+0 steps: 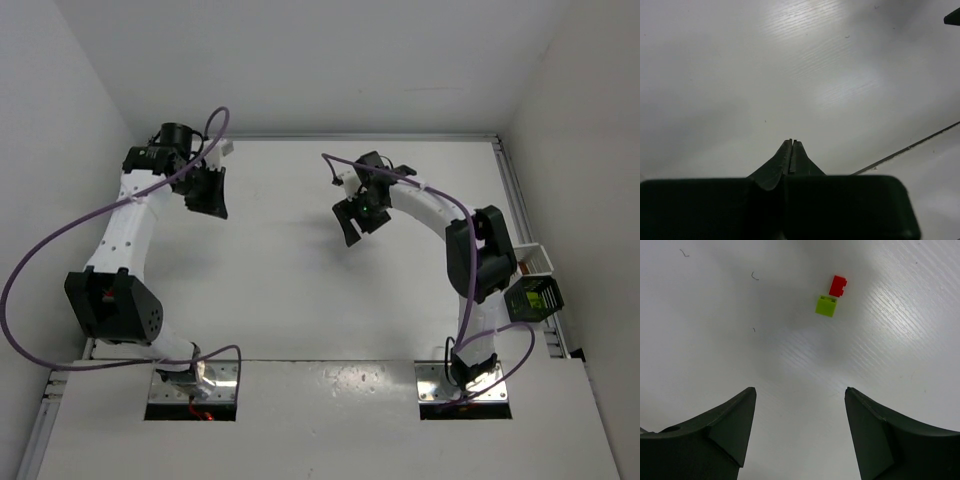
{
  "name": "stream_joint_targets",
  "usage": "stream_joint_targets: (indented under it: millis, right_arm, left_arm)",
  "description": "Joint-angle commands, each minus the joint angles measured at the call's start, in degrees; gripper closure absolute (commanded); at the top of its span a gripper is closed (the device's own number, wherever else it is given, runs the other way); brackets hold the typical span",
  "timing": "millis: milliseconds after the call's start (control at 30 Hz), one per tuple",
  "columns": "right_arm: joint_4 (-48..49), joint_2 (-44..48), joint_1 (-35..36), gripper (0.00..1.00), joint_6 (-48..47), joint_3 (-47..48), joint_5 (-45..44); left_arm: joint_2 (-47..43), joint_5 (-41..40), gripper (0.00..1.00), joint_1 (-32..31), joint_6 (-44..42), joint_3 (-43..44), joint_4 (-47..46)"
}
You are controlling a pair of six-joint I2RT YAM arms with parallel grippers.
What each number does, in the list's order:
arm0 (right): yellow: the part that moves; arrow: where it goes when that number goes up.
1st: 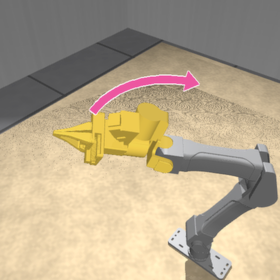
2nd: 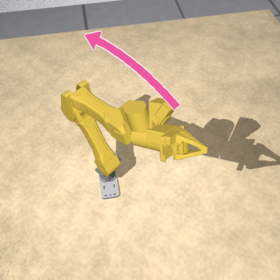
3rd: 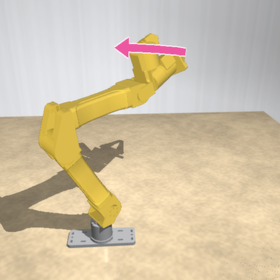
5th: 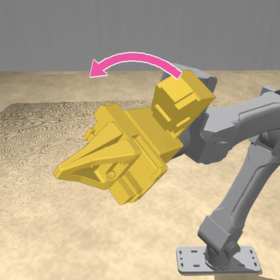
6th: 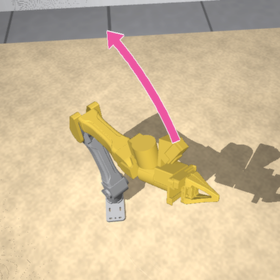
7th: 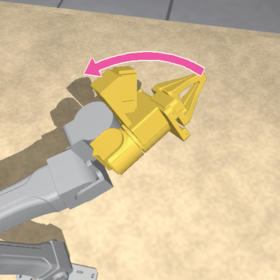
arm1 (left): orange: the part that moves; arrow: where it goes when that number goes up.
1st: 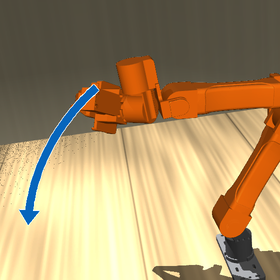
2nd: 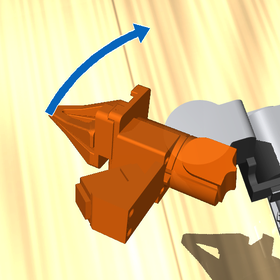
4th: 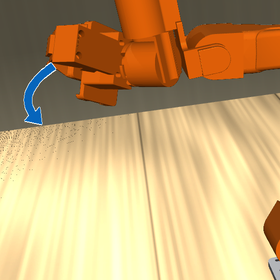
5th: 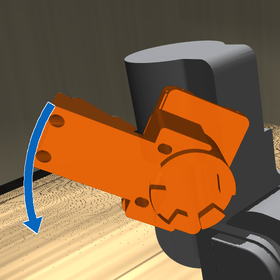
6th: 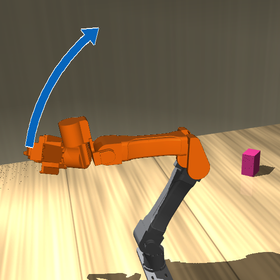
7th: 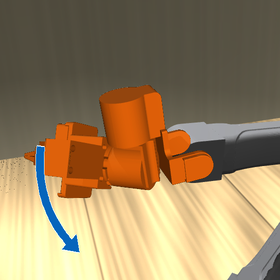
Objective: Sort the legos into containers by color
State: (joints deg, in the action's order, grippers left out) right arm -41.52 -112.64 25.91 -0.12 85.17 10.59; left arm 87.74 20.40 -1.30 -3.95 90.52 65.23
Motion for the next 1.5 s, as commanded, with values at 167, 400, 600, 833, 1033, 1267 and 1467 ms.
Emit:
stream_joint_targets:
  millis: [167,400,600,833,1033,1267,1467]
  right_arm:
    - [6.0,-2.2,-0.2,0.28,2.6,-0.6,-2.3]
    - [10.0,-3.8,-0.2,0.28,3.8,-1.7,-3.9]
    - [10.8,-8.6,-0.2,0.28,6.4,1.7,-3.4]
    - [9.4,-12.8,0.9,0.36,9.1,6.3,-5.9]
    - [8.3,-16.1,0.9,0.47,9.1,9.1,-7.8]
    - [8.3,-14.5,0.9,0.65,9.1,6.4,-9.4]
    - [10.1,-11.5,0.9,0.78,9.1,1.8,-8.9]
  left_arm:
    - [1.8,-9.1,1.00,-1.1,7.6,-2.7,-4.3]
    - [1.0,-14.3,0.52,-5.3,12.0,-5.6,-6.9]
    - [1.0,-14.3,0.15,-5.8,12.0,-5.6,-6.9]
    - [1.6,-14.3,0.14,-5.8,12.0,-5.6,-6.9]
    - [2.1,-14.9,0.14,-5.8,12.0,-5.1,-6.9]
    - [2.7,-14.9,0.14,-5.8,11.5,-4.6,-6.9]
    - [2.7,-14.9,0.14,-5.8,11.5,-4.6,-6.9]
